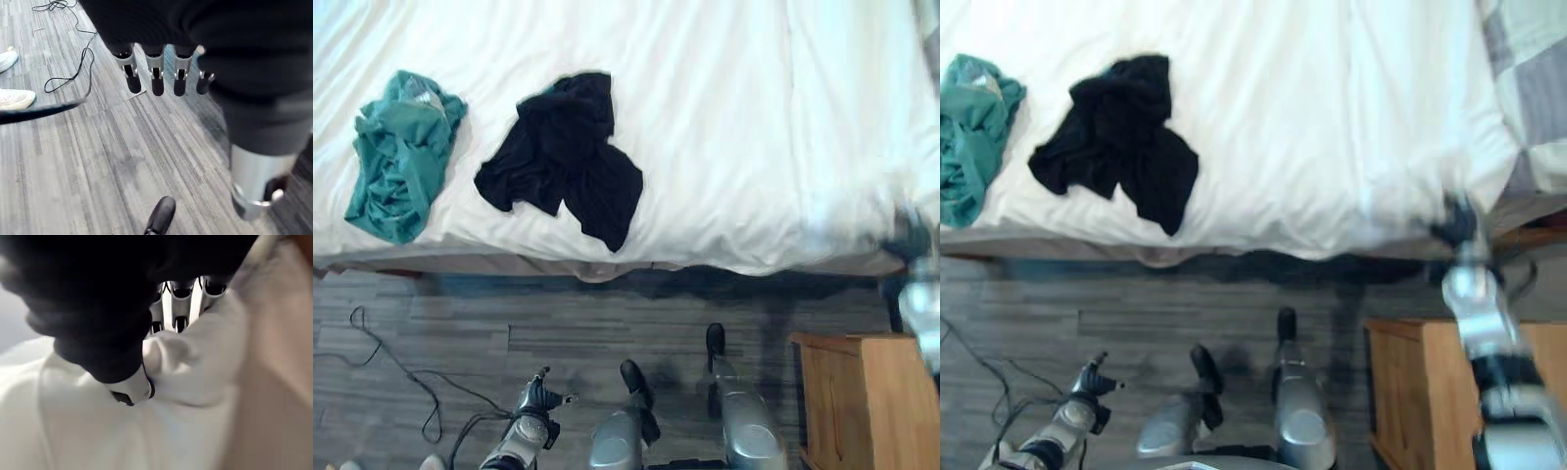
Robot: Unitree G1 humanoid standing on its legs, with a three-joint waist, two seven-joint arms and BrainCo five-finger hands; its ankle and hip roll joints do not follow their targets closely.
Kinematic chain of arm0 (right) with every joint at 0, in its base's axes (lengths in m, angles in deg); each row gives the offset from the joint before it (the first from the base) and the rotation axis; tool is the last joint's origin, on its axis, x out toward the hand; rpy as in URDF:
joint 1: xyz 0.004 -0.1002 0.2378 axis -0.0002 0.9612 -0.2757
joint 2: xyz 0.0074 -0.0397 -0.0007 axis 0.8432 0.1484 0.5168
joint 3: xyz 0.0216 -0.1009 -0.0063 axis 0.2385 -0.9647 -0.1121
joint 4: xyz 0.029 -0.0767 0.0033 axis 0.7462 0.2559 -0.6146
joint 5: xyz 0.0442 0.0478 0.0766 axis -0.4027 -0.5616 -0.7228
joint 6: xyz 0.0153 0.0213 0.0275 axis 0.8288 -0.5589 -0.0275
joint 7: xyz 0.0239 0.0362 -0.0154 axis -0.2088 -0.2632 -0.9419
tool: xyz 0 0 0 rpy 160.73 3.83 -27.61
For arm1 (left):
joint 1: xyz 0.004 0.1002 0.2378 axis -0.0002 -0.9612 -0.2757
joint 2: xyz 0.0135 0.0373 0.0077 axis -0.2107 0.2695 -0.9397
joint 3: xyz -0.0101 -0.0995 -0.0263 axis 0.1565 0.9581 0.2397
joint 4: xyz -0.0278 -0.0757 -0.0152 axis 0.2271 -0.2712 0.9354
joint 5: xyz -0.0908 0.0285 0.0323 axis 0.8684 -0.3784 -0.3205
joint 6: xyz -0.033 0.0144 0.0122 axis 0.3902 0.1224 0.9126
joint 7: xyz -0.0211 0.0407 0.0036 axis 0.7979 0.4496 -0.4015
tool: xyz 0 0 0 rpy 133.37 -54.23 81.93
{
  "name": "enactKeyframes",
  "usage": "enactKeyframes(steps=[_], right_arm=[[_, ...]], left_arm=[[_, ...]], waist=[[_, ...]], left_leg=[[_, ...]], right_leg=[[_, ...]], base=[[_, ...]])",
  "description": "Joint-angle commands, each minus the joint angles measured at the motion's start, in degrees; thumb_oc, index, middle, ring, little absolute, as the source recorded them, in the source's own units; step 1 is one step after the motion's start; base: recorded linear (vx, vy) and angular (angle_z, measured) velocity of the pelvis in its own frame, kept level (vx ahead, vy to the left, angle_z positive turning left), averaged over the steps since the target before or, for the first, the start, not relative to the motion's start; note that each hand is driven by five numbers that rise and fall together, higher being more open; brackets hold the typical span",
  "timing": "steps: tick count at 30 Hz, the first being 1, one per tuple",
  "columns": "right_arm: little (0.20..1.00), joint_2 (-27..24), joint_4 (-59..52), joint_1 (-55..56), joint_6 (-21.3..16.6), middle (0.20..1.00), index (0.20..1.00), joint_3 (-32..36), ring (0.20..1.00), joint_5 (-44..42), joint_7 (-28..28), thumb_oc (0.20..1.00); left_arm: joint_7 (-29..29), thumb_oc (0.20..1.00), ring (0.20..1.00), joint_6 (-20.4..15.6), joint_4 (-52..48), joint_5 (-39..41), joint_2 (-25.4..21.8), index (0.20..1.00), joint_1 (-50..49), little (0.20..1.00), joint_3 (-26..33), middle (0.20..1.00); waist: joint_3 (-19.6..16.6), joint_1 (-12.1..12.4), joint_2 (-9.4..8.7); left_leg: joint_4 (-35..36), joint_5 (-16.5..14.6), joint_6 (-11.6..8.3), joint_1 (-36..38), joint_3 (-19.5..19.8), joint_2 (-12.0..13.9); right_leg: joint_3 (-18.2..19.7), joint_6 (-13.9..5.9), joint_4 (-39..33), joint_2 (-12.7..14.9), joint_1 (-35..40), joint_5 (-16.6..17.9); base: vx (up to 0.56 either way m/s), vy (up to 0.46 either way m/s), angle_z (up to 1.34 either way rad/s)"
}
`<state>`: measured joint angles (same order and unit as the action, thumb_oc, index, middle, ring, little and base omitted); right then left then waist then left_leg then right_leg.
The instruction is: Tidy up the quilt and then pick up the clothes from the bed and put them into the laundry hamper.
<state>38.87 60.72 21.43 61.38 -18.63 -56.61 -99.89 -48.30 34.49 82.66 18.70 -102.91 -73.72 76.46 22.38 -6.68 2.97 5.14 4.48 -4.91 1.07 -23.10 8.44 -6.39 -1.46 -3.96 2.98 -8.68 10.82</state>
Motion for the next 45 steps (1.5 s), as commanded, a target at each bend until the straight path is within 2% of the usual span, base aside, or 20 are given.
enactKeyframes(steps=[1, 6, 7, 8, 9, 12, 15, 16, 17, 19, 24, 27, 32, 33, 35, 36, 37, 41, 43, 45], right_arm=[[1.0, 2.8, 0.1, 7.7, -1.0, 1.0, 1.0, -0.8, 1.0, -1.3, 1.2, 1.0], [1.0, 8.3, 1.3, 17.1, -0.2, 1.0, 1.0, 3.0, 1.0, -2.1, 1.9, 1.0], [0.473, 8.2, 0.9, 17.2, -0.1, 0.473, 0.473, 3.5, 0.473, -2.6, 1.8, 0.473], [0.36, 8.2, 0.8, 17.2, -0.1, 0.36, 0.36, 3.6, 0.36, -2.6, 1.8, 0.36], [0.2, 7.7, -0.2, 16.6, -0.3, 0.2, 0.2, 4.2, 0.2, -3.5, 1.3, 0.2], [0.2, 4.7, -8.1, 11.7, -2.4, 0.2, 0.2, 5.9, 0.2, -4.2, -1.9, 0.2], [0.2, 1.9, -10.1, -0.3, -3.6, 0.2, 0.2, 3.0, 0.2, -5.6, -5.5, 0.2], [0.2, 0.7, -8.7, -7.4, -3.6, 0.2, 0.2, 0.7, 0.2, -8.0, -6.7, 0.2], [0.2, 0.7, -8.5, -7.6, -3.7, 0.2, 0.2, 0.6, 0.2, -8.0, -6.7, 0.2], [0.2, 1.4, -2.9, -17.9, -4.2, 0.2, 0.2, -3.1, 0.2, -15.2, -7.5, 0.2], [0.2, 3.2, 2.5, -23.5, -3.9, 0.2, 0.2, -6.1, 0.2, -19.3, -7.5, 0.2], [0.2, 8.7, 4.9, -15.8, -3.7, 0.2, 0.2, -4.3, 0.2, -21.6, -6.1, 0.2], [0.2, 14.8, 7.0, -4.8, -3.9, 0.2, 0.2, -2.4, 0.2, -22.4, -3.9, 0.2], [0.2, 18.8, 10.1, 1.2, -3.9, 0.2, 0.2, -2.6, 0.2, -23.3, -1.7, 0.2], [0.2, 22.7, 12.8, 9.5, -3.0, 0.2, 0.2, -4.9, 0.2, -22.0, 1.6, 0.2], [0.272, 22.7, 12.8, 9.5, -3.0, 0.272, 0.272, -4.9, 0.272, -22.0, 1.6, 0.272], [1.0, 23.7, 14.8, 11.6, -2.8, 1.0, 1.0, -5.0, 1.0, -21.8, 2.4, 1.0], [1.0, 25.5, 27.0, 14.1, 0.0, 1.0, 1.0, -8.4, 1.0, -14.3, 4.9, 1.0], [1.0, 25.2, 33.5, 12.0, 2.0, 1.0, 1.0, -11.6, 1.0, -7.7, 5.2, 1.0], [1.0, 24.9, 35.9, 11.0, 2.8, 1.0, 1.0, -14.2, 1.0, -3.2, 5.8, 1.0]], left_arm=[[0.6, 1.0, 1.0, 1.0, 3.7, -2.5, -0.4, 1.0, -0.8, 1.0, 0.8, 1.0], [0.1, 1.0, 1.0, 1.5, 3.6, -2.8, -0.1, 1.0, -2.0, 1.0, 2.7, 1.0], [-0.1, 1.0, 1.0, 1.6, 3.5, -2.9, -0.2, 1.0, -2.1, 1.0, 2.7, 1.0], [-0.1, 1.0, 1.0, 1.6, 3.5, -2.9, -0.2, 1.0, -2.1, 1.0, 2.7, 1.0], [0.0, 1.0, 1.0, 1.7, 3.4, -3.0, -0.2, 1.0, -2.0, 1.0, 2.5, 1.0], [0.4, 1.0, 1.0, 1.5, 3.0, -2.9, 0.5, 1.0, -1.5, 1.0, 1.4, 1.0], [1.1, 1.0, 1.0, 1.5, 3.0, -2.0, 0.6, 1.0, -0.2, 1.0, -0.4, 1.0], [1.3, 1.0, 1.0, 1.5, 2.7, -1.0, 0.1, 1.0, 0.9, 1.0, -1.5, 1.0], [1.3, 1.0, 1.0, 1.5, 2.7, -1.0, 0.1, 1.0, 0.9, 1.0, -1.4, 1.0], [1.6, 1.0, 1.0, 1.3, 2.1, 1.2, -0.3, 1.0, 2.4, 1.0, -3.3, 1.0], [3.5, 1.0, 1.0, 1.1, 0.8, 4.3, -1.0, 1.0, 4.1, 1.0, -3.1, 1.0], [4.2, 1.0, 1.0, 1.0, -1.4, 6.3, -0.7, 1.0, 3.5, 1.0, -0.8, 1.0], [4.2, 1.0, 1.0, 0.9, -2.8, 5.4, -0.5, 1.0, 2.4, 1.0, 0.4, 1.0], [4.3, 1.0, 1.0, 0.8, -2.6, 4.8, -0.1, 1.0, 1.7, 1.0, 0.7, 1.0], [4.3, 1.0, 1.0, 0.7, -2.2, 3.3, 0.2, 1.0, 0.2, 1.0, 0.6, 1.0], [4.3, 1.0, 1.0, 0.7, -2.2, 3.3, 0.2, 1.0, 0.2, 1.0, 0.6, 1.0], [4.4, 1.0, 1.0, 0.6, -1.9, 3.1, 0.5, 1.0, -0.1, 1.0, 0.6, 1.0], [3.8, 1.0, 1.0, 0.2, -0.3, 2.6, 1.7, 1.0, 0.5, 1.0, -0.1, 1.0], [3.7, 1.0, 1.0, 0.1, 0.4, 2.6, 2.3, 1.0, 1.6, 1.0, -0.8, 1.0], [3.7, 1.0, 1.0, -0.1, 1.6, 2.0, 2.5, 1.0, 2.7, 1.0, -1.9, 1.0]], waist=[[-4.7, -2.7, -2.96], [-7.5, -4.6, -4.45], [-7.6, -4.7, -4.57], [-7.6, -4.7, -4.57], [-7.6, -4.9, -4.72], [-6.8, -4.4, -4.71], [-5.2, -2.7, -4.11], [-3.8, -1.6, -3.54], [-3.9, -1.6, -3.54], [-0.9, 0.0, -2.53], [1.7, 1.3, -2.05], [3.4, 1.3, -1.5], [3.8, 0.7, -1.08], [3.7, -0.1, -0.95], [2.4, -1.2, -0.98], [2.3, -1.1, -0.95], [1.3, -1.5, -1.0], [-0.8, -2.8, -1.16], [-1.3, -2.4, -1.8], [-2.6, -1.2, -2.67]], left_leg=[[-0.1, 0.2, -2.65, 0.3, 2.9, 2.3], [-0.1, -1.1, -2.69, 1.9, 2.2, 2.2], [-0.1, -1.1, -2.65, 1.8, 2.2, 2.2], [-0.1, -1.1, -2.65, 1.8, 2.2, 2.2], [-0.1, -1.2, -2.61, 1.8, 2.2, 2.2], [-0.1, -1.1, -2.47, 1.2, 2.5, 2.1], [-0.1, -0.4, -2.42, -0.9, 3.2, 2.0], [-0.1, 0.1, -2.33, -2.0, 3.7, 1.7], [-0.1, 0.3, -2.34, -2.2, 3.6, 1.8], [-1.0, 1.1, -2.2, -4.1, 3.8, 1.5], [-8.5, -0.3, -2.51, -10.9, 4.6, 2.3], [-11.3, -1.2, -2.24, -13.3, 5.5, 3.0], [-9.9, -0.7, -2.19, -12.2, 5.9, 2.9], [-8.0, -0.3, -2.11, -10.6, 5.7, 2.5], [-1.2, 1.5, -2.05, -6.3, 5.2, 1.3], [-1.1, 1.7, -2.06, -6.4, 5.1, 1.4], [-0.1, 1.3, -2.06, -5.9, 5.0, 0.8], [-0.1, -0.3, -2.7, -2.6, 1.4, 0.7], [-0.9, 0.1, -3.56, -0.7, -0.2, 2.6], [-1.9, 1.5, -4.84, -1.2, 0.3, 6.0]], right_leg=[[3.4, -5.42, 3.6, 2.0, 2.2, -10.0], [3.9, -6.27, 1.6, 2.9, 4.3, -8.9], [3.9, -6.34, 1.7, 3.0, 4.2, -8.8], [3.9, -6.34, 1.7, 3.0, 4.2, -8.8], [4.0, -6.4, 1.8, 3.1, 4.2, -8.8], [4.5, -6.55, 2.1, 3.2, 3.1, -8.7], [5.0, -6.34, 2.9, 3.2, 0.5, -8.4], [5.1, -6.21, 4.3, 3.3, -0.9, -9.0], [5.2, -6.14, 4.3, 3.2, -1.1, -8.8], [5.1, -5.98, 10.1, 3.4, -5.0, -10.7], [5.5, -5.59, 15.5, 3.8, -11.2, -12.0], [4.6, -5.27, 18.5, 4.1, -13.3, -13.2], [3.9, -5.24, 17.1, 4.2, -12.0, -12.7], [3.9, -5.4, 15.5, 4.1, -10.7, -12.2], [3.4, -5.9, 10.5, 3.7, -6.9, -10.6], [3.5, -5.86, 10.2, 3.6, -7.0, -10.3], [3.4, -6.1, 7.9, 3.7, -5.8, -9.2], [0.2, -7.5, 1.1, 6.7, -0.2, -6.2], [-0.5, -8.28, -0.3, 8.4, 2.3, -5.6], [-0.6, -8.98, -0.7, 10.7, 3.4, -5.4]], base=[[0.13, 0.122, -0.1], [0.06, 0.06, -0.07], [0.01, 0.031, -0.04], [0.0, 0.025, -0.11], [-0.03, 0.024, -0.24], [-0.06, 0.019, -0.21], [-0.11, -0.021, -0.13], [-0.15, -0.036, -0.01], [-0.15, -0.047, 0.12], [-0.13, -0.039, 0.18], [-0.12, -0.056, 0.14], [-0.06, -0.035, 0.07], [0.01, 0.022, 0.11], [0.08, 0.099, 0.01], [0.13, 0.129, 0.09], [0.11, 0.09, 0.13], [0.07, 0.075, 0.02], [0.07, 0.135, 0.07], [0.07, 0.271, 0.21], [0.06, 0.357, 0.29]])
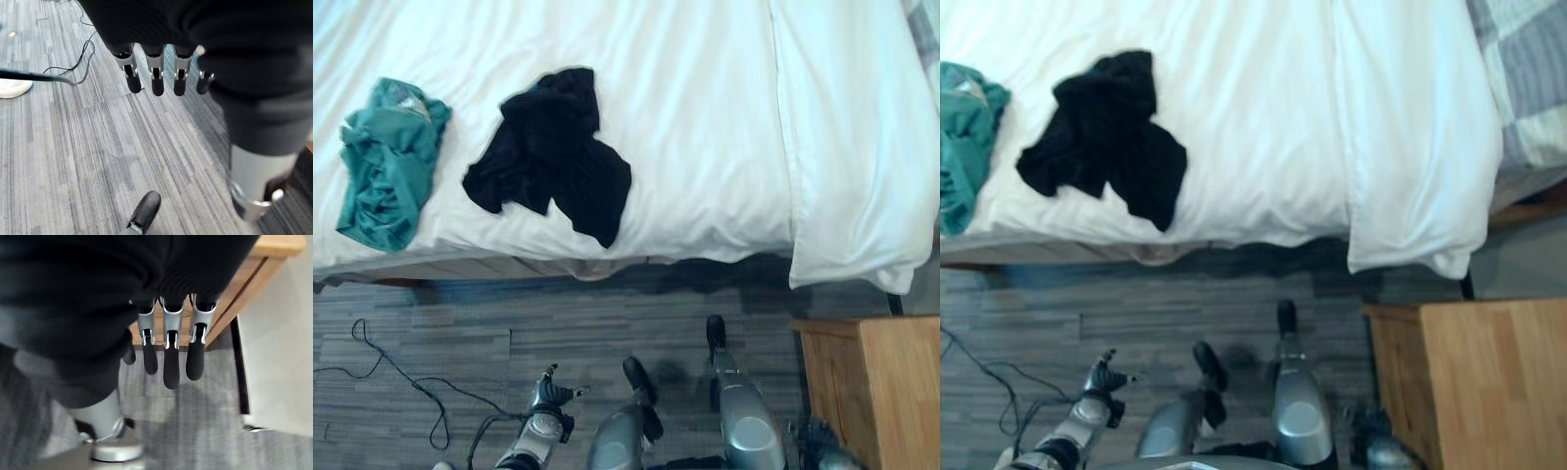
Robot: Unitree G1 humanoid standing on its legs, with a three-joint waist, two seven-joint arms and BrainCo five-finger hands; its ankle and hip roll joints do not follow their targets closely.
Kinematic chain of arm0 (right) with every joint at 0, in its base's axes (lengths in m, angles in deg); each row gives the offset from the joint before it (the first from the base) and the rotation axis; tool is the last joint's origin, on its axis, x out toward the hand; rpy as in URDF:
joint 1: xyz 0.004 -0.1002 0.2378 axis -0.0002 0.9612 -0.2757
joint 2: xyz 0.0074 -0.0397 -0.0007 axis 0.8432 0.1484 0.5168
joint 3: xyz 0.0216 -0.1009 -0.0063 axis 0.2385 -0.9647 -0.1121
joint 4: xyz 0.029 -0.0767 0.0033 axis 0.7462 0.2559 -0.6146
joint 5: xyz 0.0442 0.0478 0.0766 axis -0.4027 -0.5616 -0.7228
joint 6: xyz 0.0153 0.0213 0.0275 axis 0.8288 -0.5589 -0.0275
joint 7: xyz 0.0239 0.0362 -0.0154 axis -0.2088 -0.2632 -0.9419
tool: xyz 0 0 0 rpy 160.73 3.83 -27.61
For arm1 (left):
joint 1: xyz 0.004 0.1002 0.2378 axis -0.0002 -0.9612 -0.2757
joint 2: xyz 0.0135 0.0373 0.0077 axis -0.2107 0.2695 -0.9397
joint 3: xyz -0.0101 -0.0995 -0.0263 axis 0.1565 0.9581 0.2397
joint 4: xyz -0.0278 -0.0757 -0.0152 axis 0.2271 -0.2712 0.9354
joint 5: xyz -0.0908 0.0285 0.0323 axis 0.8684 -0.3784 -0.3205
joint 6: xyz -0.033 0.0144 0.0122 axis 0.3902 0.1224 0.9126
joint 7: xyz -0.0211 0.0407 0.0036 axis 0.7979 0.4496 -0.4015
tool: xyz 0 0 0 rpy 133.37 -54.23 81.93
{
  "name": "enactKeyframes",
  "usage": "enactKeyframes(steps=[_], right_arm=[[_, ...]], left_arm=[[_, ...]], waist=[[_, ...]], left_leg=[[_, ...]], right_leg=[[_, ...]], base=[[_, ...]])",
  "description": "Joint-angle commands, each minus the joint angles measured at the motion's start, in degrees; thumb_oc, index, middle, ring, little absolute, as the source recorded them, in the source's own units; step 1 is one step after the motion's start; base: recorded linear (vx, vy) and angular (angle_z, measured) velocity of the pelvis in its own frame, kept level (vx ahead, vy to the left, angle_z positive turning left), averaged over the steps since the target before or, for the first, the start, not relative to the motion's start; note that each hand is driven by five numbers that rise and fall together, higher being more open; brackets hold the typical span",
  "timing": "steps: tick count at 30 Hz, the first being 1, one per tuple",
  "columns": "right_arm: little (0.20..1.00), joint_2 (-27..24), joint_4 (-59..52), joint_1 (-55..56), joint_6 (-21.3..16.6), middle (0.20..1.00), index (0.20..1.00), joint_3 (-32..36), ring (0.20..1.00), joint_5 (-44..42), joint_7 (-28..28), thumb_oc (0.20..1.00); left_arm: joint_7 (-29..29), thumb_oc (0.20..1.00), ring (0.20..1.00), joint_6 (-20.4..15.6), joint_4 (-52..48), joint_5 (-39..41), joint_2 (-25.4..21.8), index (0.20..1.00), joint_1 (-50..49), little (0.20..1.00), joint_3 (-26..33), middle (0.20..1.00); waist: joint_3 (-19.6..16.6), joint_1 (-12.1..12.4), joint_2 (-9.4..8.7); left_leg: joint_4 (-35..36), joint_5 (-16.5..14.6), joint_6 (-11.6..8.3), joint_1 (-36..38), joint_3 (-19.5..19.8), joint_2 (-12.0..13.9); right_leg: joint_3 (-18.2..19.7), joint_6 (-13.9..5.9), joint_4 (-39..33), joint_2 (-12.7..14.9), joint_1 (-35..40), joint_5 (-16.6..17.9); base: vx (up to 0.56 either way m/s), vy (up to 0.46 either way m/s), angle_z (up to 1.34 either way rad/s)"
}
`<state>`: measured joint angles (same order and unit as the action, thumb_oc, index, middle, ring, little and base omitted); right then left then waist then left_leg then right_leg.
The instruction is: Tidy up the quilt and then pick up the clothes from the bed and put them into the laundry hamper.
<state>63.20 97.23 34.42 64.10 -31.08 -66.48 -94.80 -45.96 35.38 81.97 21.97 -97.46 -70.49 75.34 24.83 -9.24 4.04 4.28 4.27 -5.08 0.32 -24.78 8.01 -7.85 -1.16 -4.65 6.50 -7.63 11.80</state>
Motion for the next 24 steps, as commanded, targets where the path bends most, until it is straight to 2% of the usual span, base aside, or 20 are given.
enactKeyframes(steps=[1, 3, 5, 6, 7, 8, 9, 10, 11, 12, 14, 15, 17, 18, 20, 21, 22, 23, 24], right_arm=[[1.0, 0.7, 0.2, -1.5, 0.3, 1.0, 1.0, -2.2, 1.0, 7.7, 1.0, 1.0], [1.0, 0.7, 0.8, -0.1, 0.3, 1.0, 1.0, -1.6, 1.0, 7.6, 1.8, 1.0], [1.0, 1.4, 2.6, 1.3, 1.0, 1.0, 1.0, -0.6, 1.0, 7.9, 2.0, 1.0], [1.0, 1.5, 2.4, 1.6, 1.1, 1.0, 1.0, 0.3, 1.0, 8.0, 2.0, 1.0], [1.0, 2.0, 2.7, 1.3, 1.4, 1.0, 1.0, 0.8, 1.0, 7.8, 2.0, 1.0], [1.0, 2.3, 2.5, 0.7, 1.6, 1.0, 1.0, 1.0, 1.0, 7.6, 1.8, 1.0], [1.0, 2.9, 2.0, 0.6, 1.9, 1.0, 1.0, 0.7, 1.0, 7.5, 2.0, 1.0], [1.0, 3.4, 1.3, 0.6, 1.7, 1.0, 1.0, 0.7, 1.0, 7.1, 1.9, 1.0], [1.0, 4.3, 0.1, 0.2, 1.2, 1.0, 1.0, 0.1, 1.0, 6.1, 2.0, 1.0], [1.0, 4.3, 0.1, 0.2, 1.2, 1.0, 1.0, 0.1, 1.0, 6.1, 2.0, 1.0], [1.0, 5.1, -0.3, 0.0, 0.8, 1.0, 1.0, -0.7, 1.0, 5.0, 2.0, 1.0], [1.0, 5.3, -0.6, -0.3, 0.7, 1.0, 1.0, -1.2, 1.0, 4.7, 2.0, 1.0], [1.0, 5.4, -1.5, -0.9, -0.2, 1.0, 1.0, -2.3, 1.0, 4.4, 2.0, 1.0], [1.0, 5.3, -2.0, -0.7, -0.3, 1.0, 1.0, -2.4, 1.0, 4.4, 2.1, 1.0], [1.0, 4.4, -2.6, 0.2, -0.5, 1.0, 1.0, -2.6, 1.0, 4.5, 2.3, 1.0], [1.0, 3.8, -2.9, 0.7, -0.5, 1.0, 1.0, -2.7, 1.0, 4.5, 2.4, 1.0], [1.0, 3.3, -2.7, 0.5, -0.7, 1.0, 1.0, -2.8, 1.0, 3.7, 2.5, 1.0], [1.0, 2.8, -2.3, 0.3, -0.1, 1.0, 1.0, -2.8, 1.0, 4.3, 2.3, 1.0], [1.0, 2.6, -2.1, -0.2, 0.1, 1.0, 1.0, -3.5, 1.0, 5.0, 1.8, 1.0]], left_arm=[[1.5, 1.0, 1.0, -1.1, 2.6, -1.6, -2.8, 1.0, -0.5, 1.0, -1.2, 1.0], [1.4, 1.0, 1.0, -1.0, 2.7, -1.6, -3.0, 1.0, -0.7, 1.0, -1.1, 1.0], [0.7, 1.0, 1.0, -0.8, 3.0, -2.1, -2.6, 1.0, -1.6, 1.0, -1.8, 1.0], [0.7, 1.0, 1.0, -0.7, 2.5, -2.2, -2.5, 1.0, -1.5, 1.0, -2.3, 1.0], [0.4, 1.0, 1.0, -0.6, 2.6, -2.2, -2.6, 1.0, -1.1, 1.0, -2.6, 1.0], [0.3, 1.0, 1.0, -0.4, 2.9, -2.4, -2.8, 1.0, -0.7, 1.0, -2.9, 1.0], [0.4, 1.0, 1.0, -0.1, 3.1, -2.7, -3.2, 1.0, -0.9, 1.0, -2.9, 1.0], [0.2, 1.0, 1.0, 0.0, 3.0, -3.0, -3.6, 1.0, -0.9, 1.0, -2.8, 1.0], [-0.4, 1.0, 1.0, 0.7, 3.1, -3.7, -4.8, 1.0, -1.0, 1.0, -2.6, 1.0], [-0.4, 1.0, 1.0, 0.8, 3.1, -3.7, -4.9, 1.0, -1.0, 1.0, -2.6, 1.0], [-0.9, 1.0, 1.0, 1.6, 4.1, -4.4, -5.8, 1.0, -1.4, 1.0, -1.8, 1.0], [-1.2, 1.0, 1.0, 2.0, 4.9, -5.1, -6.1, 1.0, -1.5, 1.0, -1.5, 1.0], [-1.7, 1.0, 1.0, 2.8, 6.6, -6.2, -6.7, 1.0, -1.3, 1.0, -1.1, 1.0], [-2.0, 1.0, 1.0, 2.8, 6.9, -6.8, -6.6, 1.0, -1.3, 1.0, -1.0, 1.0], [-2.4, 1.0, 1.0, 2.5, 7.4, -7.6, -6.0, 1.0, -1.4, 1.0, -1.0, 1.0], [-2.0, 1.0, 1.0, 2.5, 7.2, -8.4, -5.8, 1.0, -1.3, 1.0, -1.5, 1.0], [-1.5, 1.0, 1.0, 2.4, 7.2, -7.9, -5.6, 1.0, -1.1, 1.0, -1.9, 1.0], [-1.7, 1.0, 1.0, 2.1, 6.9, -7.8, -5.1, 1.0, -1.2, 1.0, -1.8, 1.0], [-1.0, 1.0, 1.0, 2.0, 6.4, -7.3, -5.1, 1.0, -0.9, 1.0, -1.8, 1.0]], waist=[[-5.6, 1.3, -4.04], [-6.8, 0.9, -4.56], [-8.7, 1.0, -4.13], [-9.7, 1.1, -4.42], [-9.8, 1.0, -4.99], [-9.4, 1.1, -5.7], [-9.1, 1.3, -6.49], [-9.1, 1.5, -6.82], [-8.3, 1.1, -7.16], [-8.3, 1.2, -7.18], [-6.9, -0.1, -6.91], [-6.4, -0.7, -6.85], [-5.3, -2.1, -6.88], [-5.3, -2.5, -6.63], [-6.4, -4.0, -5.99], [-6.8, -4.3, -5.69], [-6.9, -5.6, -5.34], [-6.6, -5.0, -5.72], [-5.9, -4.2, -6.36]], left_leg=[[-0.6, 3.0, -5.17, -0.6, 1.8, 8.4], [0.6, 4.9, -6.51, -0.1, -1.9, 13.3], [0.7, 4.4, -7.05, 0.1, -2.2, 13.8], [0.7, 4.4, -7.07, -0.1, -1.5, 12.6], [0.4, 3.6, -6.42, -0.3, -0.8, 10.8], [-0.1, 2.4, -5.45, -0.2, -0.3, 8.9], [-1.7, 0.5, -4.04, 0.1, -0.4, 7.2], [-2.3, -0.7, -3.27, 0.4, -0.6, 6.4], [-3.5, -2.5, -1.61, 1.0, -0.9, 5.1], [-3.6, -2.6, -1.64, 1.0, -1.0, 5.2], [-3.2, -4.1, -0.44, 3.1, -1.8, 3.0], [-3.1, -5.0, 0.05, 4.0, -2.1, 1.6], [-2.9, -8.2, 1.15, 7.0, -2.3, -1.9], [-3.3, -9.9, 1.73, 8.0, -1.8, -3.2], [-6.0, -14.0, 2.66, 10.3, -1.1, -5.7], [-9.1, -14.6, 2.17, 9.7, -0.8, -5.4], [-15.9, -12.5, -0.22, 8.9, -0.7, -4.6], [-24.7, -9.2, -2.58, 6.3, -1.3, -2.1], [-32.8, -4.9, -5.87, 3.1, -0.9, 0.4]], right_leg=[[0.2, -9.56, 0.1, 8.7, 3.1, -6.4], [-2.8, -10.78, 0.0, 11.6, 6.2, -7.9], [-4.4, -11.39, 1.5, 12.9, 8.3, -8.8], [-5.3, -12.06, 2.3, 15.0, 9.5, -7.6], [-5.8, -12.62, 4.0, 17.0, 9.9, -5.0], [-5.2, -13.06, 6.1, 19.1, 10.0, -0.3], [-4.5, -12.56, 9.0, 20.6, 9.2, 1.1], [-4.8, -11.85, 10.0, 20.9, 8.9, 1.3], [-2.9, -9.51, 14.6, 16.5, 5.8, -3.4], [-2.7, -9.46, 15.1, 16.5, 5.5, -3.7], [-1.5, -7.75, 17.0, 7.2, 1.5, -10.8], [-2.1, -7.47, 15.9, 3.6, 0.7, -12.0], [-5.2, -6.91, 14.6, -2.4, -2.7, -11.8], [-7.2, -6.94, 14.6, -3.6, -3.8, -11.7], [-11.0, -4.72, 12.3, -4.5, -2.7, -12.9], [-11.3, -2.8, 10.1, -4.8, -0.6, -13.9], [-8.5, -0.9, 8.9, -6.7, 0.4, -14.7], [-8.5, 0.0, 7.4, -6.1, 2.8, -14.9], [-7.3, 1.17, 5.8, -6.4, 5.3, -14.7]], base=[[0.11, 0.419, 0.26], [0.17, 0.452, 0.46], [0.21, 0.452, 1.02], [0.24, 0.485, 0.85], [0.23, 0.555, 0.81], [0.19, 0.532, 1.18], [0.18, 0.497, 0.82], [0.22, 0.612, 0.7], [0.16, 0.446, 0.16], [0.17, 0.48, 0.02], [0.18, 0.404, -0.07], [0.25, 0.44, 0.12], [0.28, 0.377, 0.0], [0.31, 0.308, -0.17], [0.37, 0.215, -0.01], [0.39, 0.111, 0.53], [0.31, 0.007, 0.82], [0.28, -0.023, 0.6], [0.16, -0.065, 0.39]])
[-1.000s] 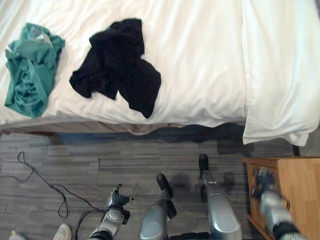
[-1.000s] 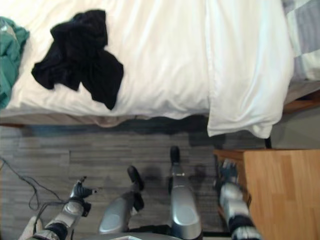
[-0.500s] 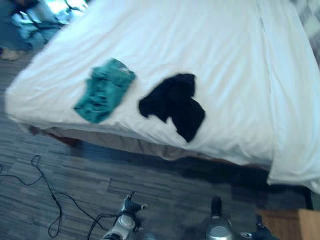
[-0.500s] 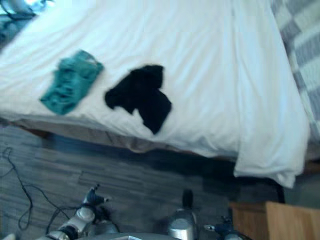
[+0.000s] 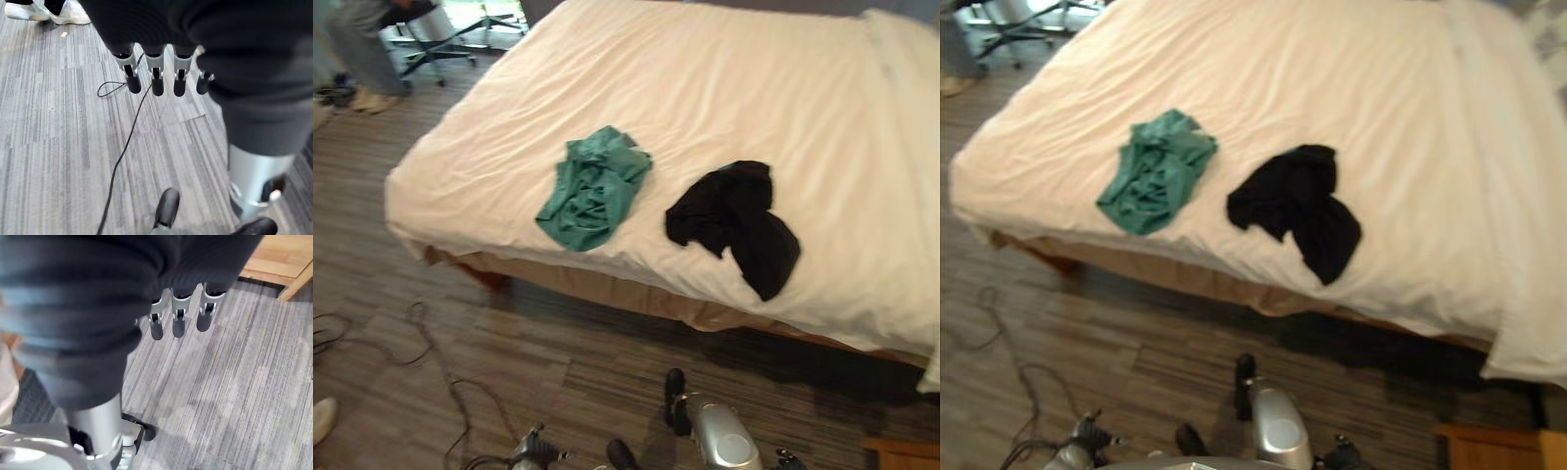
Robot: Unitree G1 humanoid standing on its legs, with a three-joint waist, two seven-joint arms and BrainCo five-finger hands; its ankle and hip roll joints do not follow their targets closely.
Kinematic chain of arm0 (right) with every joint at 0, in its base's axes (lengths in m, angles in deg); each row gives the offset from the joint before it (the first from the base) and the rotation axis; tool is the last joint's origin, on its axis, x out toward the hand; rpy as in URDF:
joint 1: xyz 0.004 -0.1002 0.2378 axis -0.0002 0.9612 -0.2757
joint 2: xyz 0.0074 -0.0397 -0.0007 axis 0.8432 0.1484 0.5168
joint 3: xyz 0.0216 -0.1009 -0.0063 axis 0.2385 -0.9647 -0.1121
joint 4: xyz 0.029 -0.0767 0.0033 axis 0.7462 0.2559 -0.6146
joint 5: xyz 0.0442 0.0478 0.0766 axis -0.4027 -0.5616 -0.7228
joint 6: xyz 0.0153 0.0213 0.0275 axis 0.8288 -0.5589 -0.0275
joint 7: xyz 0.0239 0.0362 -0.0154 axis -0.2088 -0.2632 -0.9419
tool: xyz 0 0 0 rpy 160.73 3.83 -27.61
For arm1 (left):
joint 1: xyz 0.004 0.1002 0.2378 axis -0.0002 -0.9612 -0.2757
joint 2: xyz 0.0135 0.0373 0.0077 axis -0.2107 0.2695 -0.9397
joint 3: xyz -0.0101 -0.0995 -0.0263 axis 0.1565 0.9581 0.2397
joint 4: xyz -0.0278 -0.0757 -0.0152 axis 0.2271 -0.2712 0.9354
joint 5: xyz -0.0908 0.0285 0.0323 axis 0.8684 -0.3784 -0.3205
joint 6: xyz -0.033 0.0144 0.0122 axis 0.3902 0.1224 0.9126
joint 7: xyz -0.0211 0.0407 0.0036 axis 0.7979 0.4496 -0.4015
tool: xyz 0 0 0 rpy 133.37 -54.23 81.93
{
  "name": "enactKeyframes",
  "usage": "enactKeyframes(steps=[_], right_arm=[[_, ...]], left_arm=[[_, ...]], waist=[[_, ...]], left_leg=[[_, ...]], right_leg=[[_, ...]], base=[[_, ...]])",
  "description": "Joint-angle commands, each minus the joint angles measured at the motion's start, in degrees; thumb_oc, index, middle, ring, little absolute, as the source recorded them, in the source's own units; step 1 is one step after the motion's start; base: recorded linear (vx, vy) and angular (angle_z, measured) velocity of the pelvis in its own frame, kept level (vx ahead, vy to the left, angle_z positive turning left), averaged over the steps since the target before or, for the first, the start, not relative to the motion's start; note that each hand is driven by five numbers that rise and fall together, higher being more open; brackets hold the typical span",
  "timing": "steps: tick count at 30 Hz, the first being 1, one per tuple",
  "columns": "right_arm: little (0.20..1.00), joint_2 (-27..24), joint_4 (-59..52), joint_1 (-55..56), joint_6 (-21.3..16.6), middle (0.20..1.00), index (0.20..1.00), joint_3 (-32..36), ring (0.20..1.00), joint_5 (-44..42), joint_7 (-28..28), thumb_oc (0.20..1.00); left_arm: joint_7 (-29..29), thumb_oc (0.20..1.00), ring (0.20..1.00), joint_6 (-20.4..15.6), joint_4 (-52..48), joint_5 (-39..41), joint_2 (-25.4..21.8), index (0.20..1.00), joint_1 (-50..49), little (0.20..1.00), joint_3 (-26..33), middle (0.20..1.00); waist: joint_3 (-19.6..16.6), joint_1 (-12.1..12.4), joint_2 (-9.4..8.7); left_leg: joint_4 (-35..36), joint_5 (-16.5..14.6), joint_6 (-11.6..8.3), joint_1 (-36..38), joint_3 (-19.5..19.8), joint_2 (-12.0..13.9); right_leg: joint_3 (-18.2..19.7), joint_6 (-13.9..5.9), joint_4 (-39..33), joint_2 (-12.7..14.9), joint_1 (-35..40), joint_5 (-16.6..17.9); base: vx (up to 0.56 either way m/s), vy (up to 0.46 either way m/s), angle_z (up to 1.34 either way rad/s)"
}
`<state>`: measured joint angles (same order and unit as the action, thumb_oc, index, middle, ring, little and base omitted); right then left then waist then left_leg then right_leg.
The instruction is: Tidy up the quilt and then pick up the clothes from the bed and put them into the laundry hamper.
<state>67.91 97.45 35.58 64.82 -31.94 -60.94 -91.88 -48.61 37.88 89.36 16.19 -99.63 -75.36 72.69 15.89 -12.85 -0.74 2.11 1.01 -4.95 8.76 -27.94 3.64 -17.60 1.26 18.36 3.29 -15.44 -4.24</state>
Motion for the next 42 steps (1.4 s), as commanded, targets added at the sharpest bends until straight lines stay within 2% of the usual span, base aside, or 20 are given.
enactKeyframes(steps=[1, 2, 4, 6, 7, 8, 10, 11, 12, 13, 19, 22, 23, 24, 32, 35, 38, 40, 41, 42], right_arm=[[1.0, -2.0, -2.3, -1.4, -0.6, 1.0, 1.0, -2.7, 1.0, -0.6, -1.1, 1.0], [1.0, -3.0, -1.6, -2.4, -0.4, 1.0, 1.0, -2.7, 1.0, -0.7, -1.8, 1.0], [1.0, -3.3, -2.1, -3.6, -0.5, 1.0, 1.0, -2.4, 1.0, -0.9, -2.2, 1.0], [1.0, -3.9, -3.5, -4.6, -0.6, 1.0, 1.0, -2.6, 1.0, -0.4, -2.3, 1.0], [1.0, -3.9, -3.6, -4.6, -0.5, 1.0, 1.0, -2.6, 1.0, -0.4, -2.3, 1.0], [1.0, -5.2, -7.0, -5.5, -0.9, 1.0, 1.0, -3.6, 1.0, 1.6, -2.1, 1.0], [1.0, -6.2, -9.0, -6.6, -1.3, 1.0, 1.0, -5.0, 1.0, 3.3, -2.1, 1.0], [1.0, -6.2, -9.0, -6.6, -1.3, 1.0, 1.0, -5.0, 1.0, 3.3, -2.1, 1.0], [1.0, -6.4, -9.6, -8.0, -1.5, 1.0, 1.0, -7.2, 1.0, 5.8, -1.8, 1.0], [1.0, -6.3, -10.0, -8.6, -1.8, 1.0, 1.0, -7.6, 1.0, 6.2, -1.5, 1.0], [1.0, -2.4, -11.5, -10.7, -1.1, 1.0, 1.0, -9.6, 1.0, 7.8, -0.3, 1.0], [1.0, -0.8, -13.0, -11.5, -1.4, 1.0, 1.0, -10.9, 1.0, 7.4, 0.5, 1.0], [1.0, -0.4, -12.9, -11.3, -1.6, 1.0, 1.0, -10.8, 1.0, 6.7, 0.6, 1.0], [1.0, -0.6, -11.7, -10.5, -1.3, 1.0, 1.0, -10.2, 1.0, 5.7, 0.5, 1.0], [1.0, -1.0, -4.8, -7.9, -0.3, 1.0, 1.0, -2.3, 1.0, 0.6, -2.8, 1.0], [1.0, -4.0, -10.2, -4.7, -1.0, 1.0, 1.0, 4.4, 1.0, -3.9, -5.3, 1.0], [1.0, -9.4, -26.9, 1.8, -3.0, 1.0, 1.0, 10.4, 1.0, -3.1, -6.3, 1.0], [1.0, -15.0, -35.2, 5.1, -4.5, 1.0, 1.0, 12.4, 1.0, 3.3, -6.5, 1.0], [1.0, -22.1, -41.8, 6.4, -6.1, 1.0, 1.0, 13.2, 1.0, 12.7, -6.2, 1.0], [1.0, -22.1, -41.9, 6.4, -6.1, 1.0, 1.0, 13.2, 1.0, 12.8, -6.2, 1.0]], left_arm=[[1.6, 1.0, 1.0, -0.5, -1.0, -1.5, -2.9, 1.0, 4.0, 1.0, 0.8, 1.0], [2.2, 1.0, 1.0, -0.8, -2.9, -0.5, -3.1, 1.0, 4.5, 1.0, 0.0, 1.0], [2.4, 1.0, 1.0, -1.2, -3.9, -0.3, -2.8, 1.0, 4.9, 1.0, -0.6, 1.0], [2.7, 1.0, 1.0, -1.4, -4.3, -1.0, -2.1, 1.0, 5.1, 1.0, -1.4, 1.0], [2.7, 1.0, 1.0, -1.4, -4.3, -1.0, -2.0, 1.0, 5.1, 1.0, -1.4, 1.0], [2.8, 1.0, 1.0, -1.7, -4.6, -0.9, -1.0, 1.0, 5.3, 1.0, -1.7, 1.0], [3.0, 1.0, 1.0, -2.2, -4.7, -0.7, -0.2, 1.0, 5.9, 1.0, -2.2, 1.0], [3.0, 1.0, 1.0, -2.2, -4.7, -0.7, -0.2, 1.0, 5.9, 1.0, -2.2, 1.0], [2.7, 1.0, 1.0, -2.6, -4.9, -0.6, 0.9, 1.0, 6.9, 1.0, -3.6, 1.0], [2.2, 1.0, 1.0, -2.7, -5.1, -0.8, 1.6, 1.0, 7.6, 1.0, -4.7, 1.0], [1.9, 1.0, 1.0, -2.6, -6.6, -1.4, 0.3, 1.0, 8.7, 1.0, -5.0, 1.0], [2.2, 1.0, 1.0, -2.2, -5.3, -0.8, -1.3, 1.0, 8.1, 1.0, -2.9, 1.0], [2.3, 1.0, 1.0, -1.8, -4.6, -0.3, -1.6, 1.0, 7.3, 1.0, -2.3, 1.0], [2.3, 1.0, 1.0, -1.3, -2.9, 0.1, -2.1, 1.0, 6.0, 1.0, -0.9, 1.0], [4.7, 1.0, 1.0, -0.7, 1.7, 7.4, -1.7, 1.0, 0.1, 1.0, 9.8, 1.0], [8.1, 1.0, 1.0, -1.5, 0.3, 13.3, -4.2, 1.0, -2.2, 1.0, 17.1, 1.0], [10.9, 1.0, 1.0, -4.1, -9.5, 16.2, -9.0, 1.0, -5.1, 1.0, 23.5, 1.0], [12.0, 1.0, 1.0, -6.3, -18.6, 16.0, -12.7, 1.0, -7.2, 1.0, 26.2, 1.0], [10.7, 1.0, 1.0, -8.6, -29.0, 13.9, -17.2, 1.0, -8.3, 1.0, 27.2, 1.0], [10.7, 1.0, 1.0, -8.5, -29.1, 13.9, -17.1, 1.0, -8.4, 1.0, 27.3, 1.0]], waist=[[3.1, -0.5, -1.46], [3.9, 1.2, -3.03], [3.4, 1.3, -3.13], [2.3, 0.7, -2.09], [2.3, 0.8, -2.17], [1.1, 1.2, -0.63], [0.1, 1.9, 0.31], [0.0, 1.9, 0.33], [-1.2, 2.8, 1.12], [-2.1, 2.4, 1.62], [-3.2, 3.1, 0.71], [-2.1, 5.2, 1.2], [-1.6, 4.8, 1.3], [-1.3, 4.6, 1.63], [-4.8, 7.0, 1.04], [-5.4, 6.7, 0.9], [-5.0, 6.0, 0.84], [-4.6, 5.6, 0.89], [-4.3, 5.6, 1.02], [-4.4, 5.6, 1.04]], left_leg=[[-31.3, -1.8, -6.32, -5.6, 2.4, 5.2], [-40.8, -0.1, -7.18, -11.4, 2.5, 9.2], [-34.0, -2.3, -5.4, -11.1, 1.7, 11.9], [-19.1, -3.9, -4.02, -7.9, 2.1, 11.1], [-18.3, -3.7, -3.87, -7.4, 1.8, 10.7], [-3.0, 2.3, -4.17, -5.4, 5.1, 11.6], [2.4, 4.8, -4.78, -4.7, 10.6, 13.4], [2.4, 4.8, -4.78, -4.8, 10.6, 13.4], [2.4, 2.9, -4.96, -3.3, 16.3, 12.5], [2.5, 2.0, -5.21, -2.9, 17.1, 11.9], [2.9, -1.4, -3.05, -2.3, 14.4, 6.3], [2.9, -1.9, -1.77, -2.9, 11.8, 5.3], [2.9, -1.5, -1.34, -3.6, 11.6, 4.8], [2.9, -1.5, -0.39, -3.7, 12.5, 3.6], [2.9, -1.7, -0.43, -2.7, 12.4, 2.2], [2.9, -1.8, -0.77, -1.4, 12.2, 2.3], [2.9, -1.8, -1.11, -1.0, 12.0, 2.4], [2.9, -1.8, -1.18, -0.9, 12.0, 2.3], [2.9, -1.8, -1.2, -1.0, 12.1, 2.4], [2.9, -1.7, -1.2, -1.2, 12.1, 2.4]], right_leg=[[2.4, -1.05, -17.4, -3.5, 13.2, 1.3], [3.9, -0.43, -19.8, -3.3, 16.0, 1.7], [5.6, -2.36, -21.7, -1.7, 17.0, 2.4], [8.1, -4.92, -22.5, -0.3, 16.6, 3.2], [8.3, -5.07, -22.5, -0.1, 16.7, 3.2], [11.5, -5.93, -22.6, 1.0, 15.7, 4.2], [14.0, -6.36, -22.4, 1.9, 15.5, 4.1], [14.0, -6.36, -22.4, 1.8, 15.4, 4.1], [16.1, -7.34, -23.1, 2.5, 16.0, 4.4], [16.4, -7.93, -23.3, 3.3, 16.1, 4.9], [17.5, -12.35, -22.0, 9.1, 13.0, 9.9], [10.7, -11.44, -17.9, 9.7, 10.0, 9.2], [11.2, -10.54, -14.0, 7.3, 9.9, 7.1], [15.5, -9.42, -13.1, 2.6, 11.3, 3.8], [12.9, -8.94, -23.4, 4.3, 18.4, 5.4], [12.5, -9.44, -23.4, 4.7, 19.8, 4.9], [12.1, -10.01, -23.4, 5.2, 20.2, 4.9], [12.0, -10.34, -23.4, 5.5, 20.2, 5.1], [11.9, -10.69, -23.4, 5.6, 20.2, 5.1], [11.9, -10.64, -23.4, 5.6, 20.0, 5.2]], base=[[0.19, 0.014, -0.07], [0.19, 0.143, -0.49], [0.18, 0.328, -0.89], [0.12, 0.417, -0.95], [0.1, 0.571, -1.2], [0.1, 0.553, -1.05], [0.1, 0.469, -0.96], [0.13, 0.379, -1.29], [0.13, 0.434, -1.42], [0.16, 0.559, -0.89], [-0.03, 0.41, -0.3], [-0.16, 0.233, -0.23], [-0.16, 0.316, -0.28], [-0.1, 0.232, -0.21], [0.05, 0.026, 0.11], [0.08, -0.014, 0.05], [0.02, -0.001, 0.02], [0.0, 0.0, 0.0], [0.0, 0.0, 0.0], [0.0, 0.0, 0.0]])
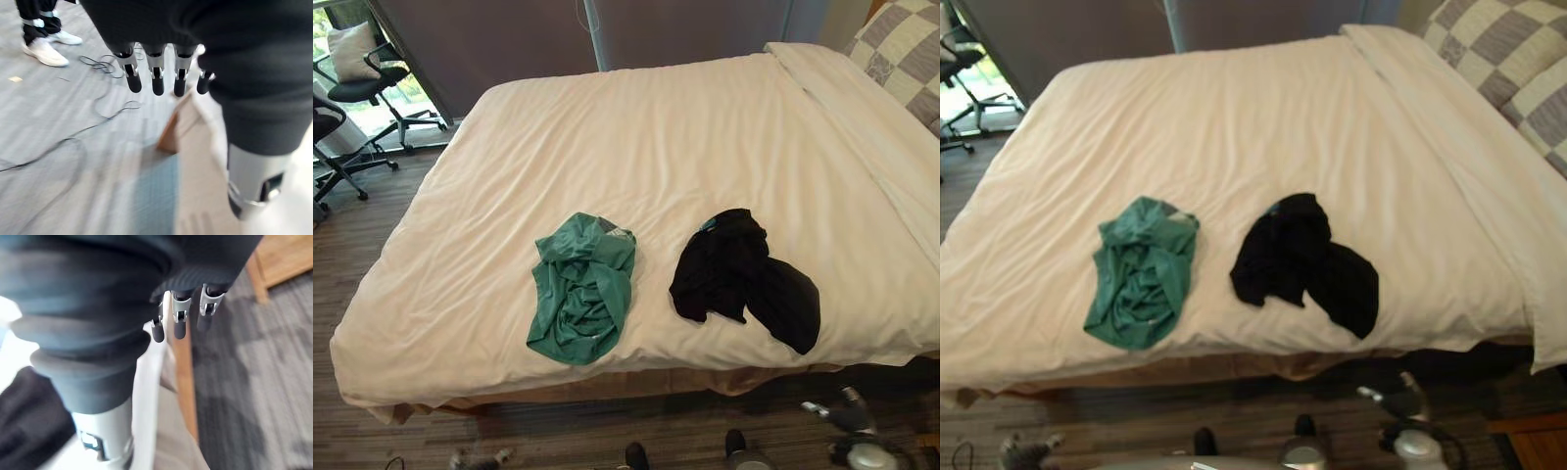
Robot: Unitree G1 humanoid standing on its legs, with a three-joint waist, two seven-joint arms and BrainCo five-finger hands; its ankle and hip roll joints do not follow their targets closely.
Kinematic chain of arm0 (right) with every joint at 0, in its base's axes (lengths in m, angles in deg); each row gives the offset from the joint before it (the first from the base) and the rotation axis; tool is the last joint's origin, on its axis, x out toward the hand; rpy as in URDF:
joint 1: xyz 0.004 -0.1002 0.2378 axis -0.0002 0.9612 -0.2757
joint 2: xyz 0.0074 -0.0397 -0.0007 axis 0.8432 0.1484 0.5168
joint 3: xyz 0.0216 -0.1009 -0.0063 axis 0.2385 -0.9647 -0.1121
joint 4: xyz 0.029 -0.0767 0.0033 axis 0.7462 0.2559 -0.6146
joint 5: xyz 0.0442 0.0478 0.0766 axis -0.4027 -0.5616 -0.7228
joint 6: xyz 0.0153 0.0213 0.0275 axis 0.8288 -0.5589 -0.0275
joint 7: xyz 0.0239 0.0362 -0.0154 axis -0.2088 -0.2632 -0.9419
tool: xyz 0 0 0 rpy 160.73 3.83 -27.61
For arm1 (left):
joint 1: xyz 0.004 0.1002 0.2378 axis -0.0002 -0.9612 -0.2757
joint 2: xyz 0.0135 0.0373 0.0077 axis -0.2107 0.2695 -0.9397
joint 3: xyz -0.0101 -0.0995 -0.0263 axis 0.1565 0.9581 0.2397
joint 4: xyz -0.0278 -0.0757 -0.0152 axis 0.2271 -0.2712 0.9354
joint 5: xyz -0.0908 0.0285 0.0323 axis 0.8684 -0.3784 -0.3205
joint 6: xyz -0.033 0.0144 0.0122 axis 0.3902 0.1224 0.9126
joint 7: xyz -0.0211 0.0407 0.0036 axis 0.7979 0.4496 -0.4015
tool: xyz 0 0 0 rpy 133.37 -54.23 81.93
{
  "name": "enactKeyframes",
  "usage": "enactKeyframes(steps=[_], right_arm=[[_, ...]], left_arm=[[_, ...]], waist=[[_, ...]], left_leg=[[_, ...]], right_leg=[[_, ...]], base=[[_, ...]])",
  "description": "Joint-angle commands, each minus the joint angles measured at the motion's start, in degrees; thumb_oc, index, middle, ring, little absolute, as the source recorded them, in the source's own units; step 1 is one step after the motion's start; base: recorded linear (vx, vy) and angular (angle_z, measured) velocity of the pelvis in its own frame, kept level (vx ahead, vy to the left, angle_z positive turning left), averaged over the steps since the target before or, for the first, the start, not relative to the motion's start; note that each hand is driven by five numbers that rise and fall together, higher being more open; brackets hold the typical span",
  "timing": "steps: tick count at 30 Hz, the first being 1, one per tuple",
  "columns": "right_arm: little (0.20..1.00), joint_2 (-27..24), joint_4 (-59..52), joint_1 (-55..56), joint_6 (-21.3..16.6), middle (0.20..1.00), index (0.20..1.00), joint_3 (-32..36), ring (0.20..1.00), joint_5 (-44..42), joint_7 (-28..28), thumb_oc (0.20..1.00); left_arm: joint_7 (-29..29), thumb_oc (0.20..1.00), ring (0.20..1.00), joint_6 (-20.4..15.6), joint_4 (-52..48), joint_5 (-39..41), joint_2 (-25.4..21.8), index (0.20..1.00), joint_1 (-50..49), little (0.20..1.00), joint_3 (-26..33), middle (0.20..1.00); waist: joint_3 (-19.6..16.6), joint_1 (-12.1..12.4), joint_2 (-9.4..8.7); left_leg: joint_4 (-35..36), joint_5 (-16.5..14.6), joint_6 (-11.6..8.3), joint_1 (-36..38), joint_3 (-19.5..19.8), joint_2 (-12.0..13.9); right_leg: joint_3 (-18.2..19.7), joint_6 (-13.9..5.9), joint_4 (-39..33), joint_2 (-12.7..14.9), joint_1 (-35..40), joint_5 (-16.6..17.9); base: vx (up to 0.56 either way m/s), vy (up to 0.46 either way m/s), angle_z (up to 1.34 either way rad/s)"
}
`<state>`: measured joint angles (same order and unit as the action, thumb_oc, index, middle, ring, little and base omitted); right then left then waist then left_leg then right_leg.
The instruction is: Tidy up the quilt and then pick up the clothes from the bed and put them into the laundry hamper.
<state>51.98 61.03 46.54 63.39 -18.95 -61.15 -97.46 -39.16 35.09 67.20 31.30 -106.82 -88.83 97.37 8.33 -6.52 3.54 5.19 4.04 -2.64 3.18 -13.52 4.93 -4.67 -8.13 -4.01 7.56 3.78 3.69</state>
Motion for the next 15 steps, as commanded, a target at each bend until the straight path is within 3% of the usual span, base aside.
enactKeyframes(steps=[1, 5, 9, 12, 15], right_arm=[[1.0, -9.3, -6.8, -5.2, -5.1, 1.0, 1.0, 0.5, 1.0, 15.2, -0.7, 1.0], [1.0, -16.3, -12.7, -7.7, -5.8, 1.0, 1.0, 1.4, 1.0, 20.5, -0.6, 1.0], [1.0, -17.3, -14.4, -11.7, -5.6, 1.0, 1.0, -0.1, 1.0, 22.3, -1.3, 1.0], [1.0, -19.4, -17.1, -23.4, -5.0, 1.0, 1.0, -5.5, 1.0, 22.0, -2.1, 1.0], [1.0, -20.0, -17.8, -29.6, -4.8, 1.0, 1.0, -8.7, 1.0, 21.7, -2.5, 1.0]], left_arm=[[0.8, 1.0, 1.0, -6.9, -11.6, -2.1, -12.3, 1.0, 5.3, 1.0, 2.2, 1.0], [-0.8, 1.0, 1.0, -9.9, -24.0, -2.0, -17.6, 1.0, 7.6, 1.0, 2.4, 1.0], [-1.5, 1.0, 1.0, -9.6, -28.8, -4.3, -19.3, 1.0, 10.7, 1.0, -0.3, 1.0], [-3.6, 1.0, 1.0, -7.2, -29.9, -10.5, -23.6, 1.0, 20.8, 1.0, -8.7, 1.0], [-3.7, 1.0, 1.0, -5.5, -25.8, -12.7, -24.1, 1.0, 27.1, 1.0, -13.7, 1.0]], waist=[[3.3, -0.7, -3.17], [3.4, -0.7, -3.09], [4.2, -0.8, -3.23], [7.8, -1.6, -3.24], [9.1, -2.0, -3.18]], left_leg=[[-0.2, -4.9, -3.52, 4.5, -2.3, 1.1], [-0.2, -4.9, -3.47, 3.9, -2.3, 1.2], [-0.2, -4.5, -3.41, 3.2, -2.5, 1.4], [-0.2, -3.0, -3.39, -1.1, -3.2, 1.7], [-0.2, -2.2, -3.43, -3.4, -4.2, 1.8]], right_leg=[[-1.1, -1.45, -1.0, 1.5, 0.8, -2.8], [-1.0, -1.66, -1.0, 1.7, 0.1, -2.4], [-0.5, -1.65, -1.0, 1.7, -0.9, -2.1], [1.6, -1.55, -1.0, 1.1, -6.2, -0.3], [2.4, -1.64, -0.8, 0.7, -9.6, 0.6]], base=[[-0.02, 0.009, 0.09], [-0.02, 0.004, 0.0], [-0.06, -0.014, -0.06], [-0.19, -0.018, -0.07], [-0.15, 0.014, -0.24]])
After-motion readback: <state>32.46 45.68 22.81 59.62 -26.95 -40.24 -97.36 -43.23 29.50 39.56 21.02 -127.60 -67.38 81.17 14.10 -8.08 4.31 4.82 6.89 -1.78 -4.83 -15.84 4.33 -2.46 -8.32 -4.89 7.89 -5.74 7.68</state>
